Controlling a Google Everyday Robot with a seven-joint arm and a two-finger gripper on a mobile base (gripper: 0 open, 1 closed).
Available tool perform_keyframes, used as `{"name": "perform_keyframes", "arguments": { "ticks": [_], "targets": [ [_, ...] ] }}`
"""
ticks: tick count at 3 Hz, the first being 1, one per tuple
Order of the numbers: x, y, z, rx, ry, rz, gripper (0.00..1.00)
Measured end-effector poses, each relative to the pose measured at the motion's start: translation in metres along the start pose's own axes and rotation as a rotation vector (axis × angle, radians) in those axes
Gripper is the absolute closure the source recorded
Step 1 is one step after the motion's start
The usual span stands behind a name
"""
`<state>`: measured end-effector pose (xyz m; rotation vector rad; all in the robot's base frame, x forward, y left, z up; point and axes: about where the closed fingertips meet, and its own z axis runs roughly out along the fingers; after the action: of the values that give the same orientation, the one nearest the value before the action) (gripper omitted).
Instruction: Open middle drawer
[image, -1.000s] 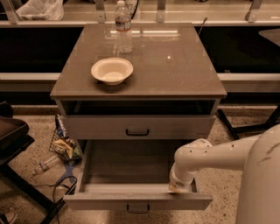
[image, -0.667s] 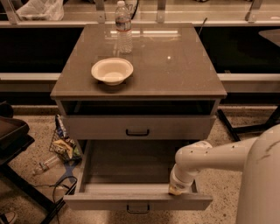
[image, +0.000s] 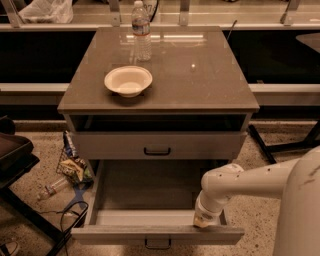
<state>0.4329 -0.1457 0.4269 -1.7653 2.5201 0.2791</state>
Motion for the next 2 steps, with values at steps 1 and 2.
{"name": "perform_keyframes", "arguments": {
  "ticks": [1, 2],
  "targets": [
    [0.001, 0.020, -0.001, -0.050, 0.022, -0.018, 1.00],
    [0.002, 0.043, -0.005, -0.109, 0.044, -0.043, 1.00]
  ]
}}
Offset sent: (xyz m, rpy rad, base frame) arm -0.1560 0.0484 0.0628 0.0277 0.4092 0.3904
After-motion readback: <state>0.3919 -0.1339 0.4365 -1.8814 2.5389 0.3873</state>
